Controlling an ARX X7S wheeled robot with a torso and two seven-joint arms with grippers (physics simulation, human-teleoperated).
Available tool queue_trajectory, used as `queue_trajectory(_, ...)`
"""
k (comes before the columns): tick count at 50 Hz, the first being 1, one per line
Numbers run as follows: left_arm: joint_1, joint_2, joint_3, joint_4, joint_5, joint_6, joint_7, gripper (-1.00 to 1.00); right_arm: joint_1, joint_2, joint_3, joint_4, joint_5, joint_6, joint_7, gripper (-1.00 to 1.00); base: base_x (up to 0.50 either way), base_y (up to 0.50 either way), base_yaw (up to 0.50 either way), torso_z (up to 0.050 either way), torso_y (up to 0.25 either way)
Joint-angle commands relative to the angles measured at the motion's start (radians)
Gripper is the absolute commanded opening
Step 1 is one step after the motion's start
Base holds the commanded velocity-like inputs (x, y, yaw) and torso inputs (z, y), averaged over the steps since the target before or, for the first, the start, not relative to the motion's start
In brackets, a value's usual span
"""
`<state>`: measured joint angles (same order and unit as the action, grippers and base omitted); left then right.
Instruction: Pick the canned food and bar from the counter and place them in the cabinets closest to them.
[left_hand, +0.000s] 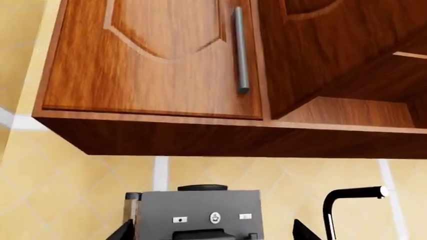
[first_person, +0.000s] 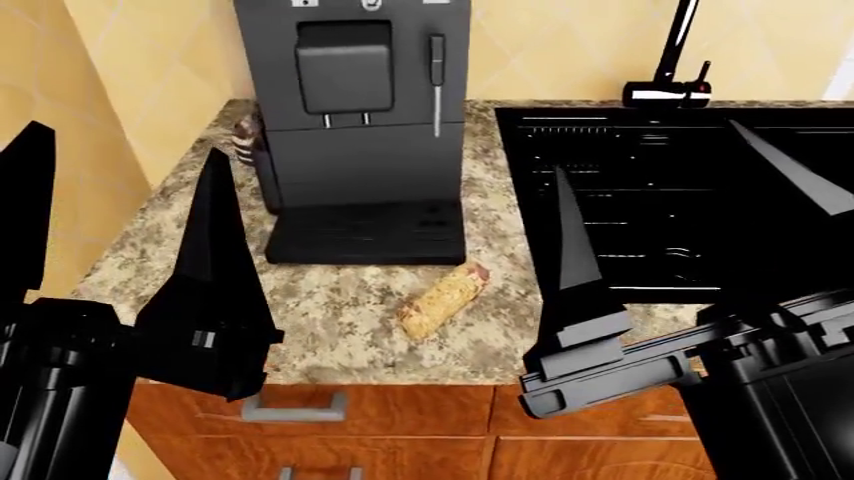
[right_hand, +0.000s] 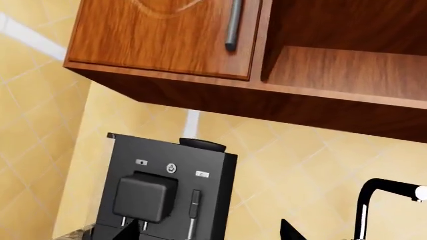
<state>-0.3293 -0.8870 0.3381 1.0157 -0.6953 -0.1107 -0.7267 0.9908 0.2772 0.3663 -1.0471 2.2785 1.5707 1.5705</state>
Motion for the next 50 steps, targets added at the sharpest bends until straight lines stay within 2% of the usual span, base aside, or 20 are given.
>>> queue_trajectory(1,-0.005,-0.007,0.011,-0.002,0.000,0.007,-0.007,1.00,0.007,0.001,0.007,0.000,0.009,0.000,0.000,1.00,0.35,0.43,0.00,0.000,0.000)
queue_trajectory(8,-0.008,-0.011,0.018,-0.003,0.001,0.011,-0.010,1.00,0.007,0.003,-0.026,0.000,-0.022,0.000,0.000,1.00,0.25,0.48,0.00,0.000,0.001)
queue_trajectory(19,-0.014,-0.019,0.027,0.001,-0.001,0.017,-0.019,1.00,-0.016,-0.004,-0.022,0.000,-0.026,0.000,0.000,1.00,0.01,0.50,0.00,0.000,0.000)
queue_trajectory(23,-0.015,-0.022,0.028,-0.001,-0.003,0.022,-0.022,1.00,-0.029,-0.004,0.022,0.000,-0.008,0.000,0.000,1.00,0.00,0.25,0.00,0.000,0.000)
queue_trajectory(28,-0.017,-0.024,0.034,-0.002,-0.001,0.023,-0.023,1.00,-0.097,-0.010,-0.005,0.000,-0.095,0.000,0.000,1.00,0.00,0.00,0.00,0.000,0.000)
queue_trajectory(33,-0.023,-0.030,0.036,0.003,-0.003,0.021,-0.031,1.00,-0.194,-0.002,-0.099,0.000,-0.310,0.000,0.000,1.00,0.00,0.00,0.00,0.000,0.000)
queue_trajectory(36,-0.025,-0.039,0.035,0.012,-0.009,0.024,-0.039,1.00,-0.268,-0.033,-0.115,0.000,-0.376,0.000,0.000,1.00,0.00,0.00,0.00,0.000,0.000)
queue_trajectory(40,-0.024,-0.049,0.038,0.017,-0.010,0.030,-0.045,1.00,-0.337,-0.075,-0.219,0.000,-0.488,-0.001,0.000,1.00,0.00,0.00,0.00,0.000,0.000)
queue_trajectory(50,-0.031,-0.084,0.053,0.024,-0.017,0.064,-0.072,1.00,-0.445,-0.126,-0.309,0.000,-0.592,-0.008,0.000,1.00,0.00,0.00,0.00,0.000,0.000)
